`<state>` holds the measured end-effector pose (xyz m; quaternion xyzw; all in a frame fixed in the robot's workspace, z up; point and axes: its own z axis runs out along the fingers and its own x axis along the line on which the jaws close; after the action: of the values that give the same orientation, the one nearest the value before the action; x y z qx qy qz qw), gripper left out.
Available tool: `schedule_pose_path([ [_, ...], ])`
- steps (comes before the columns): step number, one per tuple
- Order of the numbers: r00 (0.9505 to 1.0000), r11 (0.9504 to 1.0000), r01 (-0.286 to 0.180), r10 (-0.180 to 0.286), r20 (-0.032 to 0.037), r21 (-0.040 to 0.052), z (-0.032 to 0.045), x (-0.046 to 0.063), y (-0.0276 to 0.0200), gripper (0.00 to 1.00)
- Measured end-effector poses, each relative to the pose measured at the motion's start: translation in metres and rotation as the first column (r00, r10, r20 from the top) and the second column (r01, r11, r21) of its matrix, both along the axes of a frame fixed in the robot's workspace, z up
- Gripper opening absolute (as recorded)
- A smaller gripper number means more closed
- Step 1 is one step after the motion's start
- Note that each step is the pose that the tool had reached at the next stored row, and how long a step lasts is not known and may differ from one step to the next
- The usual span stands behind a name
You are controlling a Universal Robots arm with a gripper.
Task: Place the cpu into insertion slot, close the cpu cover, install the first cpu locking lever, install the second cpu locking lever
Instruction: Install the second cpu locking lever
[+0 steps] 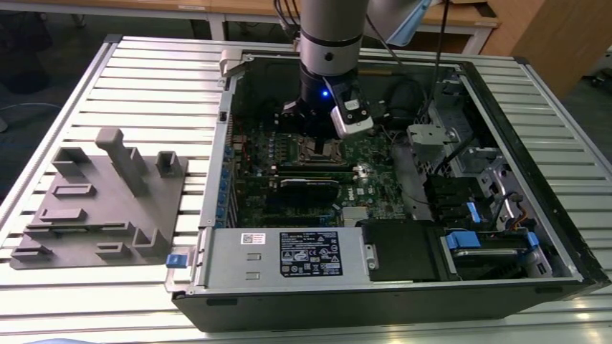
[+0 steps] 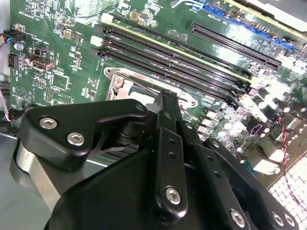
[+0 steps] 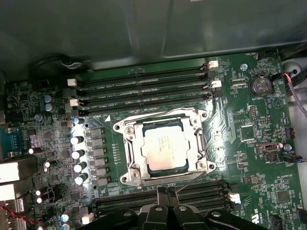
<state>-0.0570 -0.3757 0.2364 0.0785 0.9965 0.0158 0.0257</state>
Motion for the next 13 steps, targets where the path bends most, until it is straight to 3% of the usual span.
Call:
schedule_pose_path([
  [13,1.0000,1.0000,0.000,0.000,-0.0010,0.0000,-0.0021,-0.0003,0.0000,0.11],
])
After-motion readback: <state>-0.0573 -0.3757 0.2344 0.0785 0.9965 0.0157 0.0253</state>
